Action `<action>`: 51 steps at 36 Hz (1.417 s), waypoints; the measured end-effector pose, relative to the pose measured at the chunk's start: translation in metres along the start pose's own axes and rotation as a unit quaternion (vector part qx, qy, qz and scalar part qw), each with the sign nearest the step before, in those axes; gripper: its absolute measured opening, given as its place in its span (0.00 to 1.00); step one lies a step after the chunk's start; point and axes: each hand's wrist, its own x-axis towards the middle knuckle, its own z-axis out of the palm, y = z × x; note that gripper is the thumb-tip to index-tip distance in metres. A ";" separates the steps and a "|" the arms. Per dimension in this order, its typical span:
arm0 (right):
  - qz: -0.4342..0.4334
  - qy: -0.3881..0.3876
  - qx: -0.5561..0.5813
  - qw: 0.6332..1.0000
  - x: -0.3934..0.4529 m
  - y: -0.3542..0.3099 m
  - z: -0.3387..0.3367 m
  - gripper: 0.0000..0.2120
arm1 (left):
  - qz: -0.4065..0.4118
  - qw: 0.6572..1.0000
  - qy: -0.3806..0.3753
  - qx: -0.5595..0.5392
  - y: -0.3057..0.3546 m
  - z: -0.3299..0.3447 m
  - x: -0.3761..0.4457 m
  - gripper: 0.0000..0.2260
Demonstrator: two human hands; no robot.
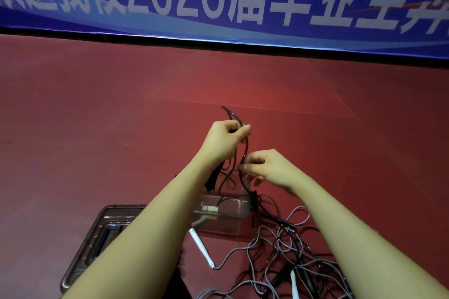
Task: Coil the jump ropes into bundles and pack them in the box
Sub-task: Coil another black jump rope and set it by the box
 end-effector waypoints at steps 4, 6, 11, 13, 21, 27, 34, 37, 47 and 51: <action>-0.037 0.075 0.065 0.994 0.003 -0.002 0.000 0.09 | -0.024 0.999 0.009 -0.046 0.000 0.000 -0.001 0.12; -0.057 0.134 0.129 0.981 0.005 -0.005 -0.002 0.09 | -0.033 0.999 0.009 -0.035 -0.002 0.000 -0.003 0.11; -0.071 0.199 0.337 0.917 0.007 -0.015 -0.013 0.09 | -0.043 0.995 -0.079 0.047 -0.008 0.001 -0.012 0.08; -0.071 0.211 0.416 0.882 0.006 -0.018 -0.018 0.08 | -0.042 0.991 -0.120 0.048 -0.012 0.003 -0.015 0.09; -0.082 0.221 0.550 0.801 0.001 -0.022 -0.032 0.06 | -0.001 0.997 -0.064 0.052 -0.016 0.015 -0.013 0.08; 0.002 0.059 -0.019 0.998 -0.002 0.000 -0.027 0.14 | -0.011 0.999 0.041 0.001 -0.010 0.008 -0.002 0.05; -0.006 0.070 -0.167 0.984 -0.003 0.010 -0.005 0.04 | -0.007 0.999 0.042 -0.032 -0.004 0.007 -0.004 0.03; -0.038 0.174 -0.129 0.976 0.001 0.007 -0.008 0.10 | -0.019 0.997 0.030 -0.069 -0.002 0.008 -0.005 0.10; -0.097 0.251 0.363 0.892 -0.005 -0.020 -0.024 0.12 | -0.047 0.980 -0.176 0.074 -0.014 0.013 -0.018 0.13; -0.103 0.236 0.488 0.834 -0.009 -0.022 -0.028 0.11 | -0.037 0.994 -0.085 0.061 -0.016 0.014 -0.011 0.08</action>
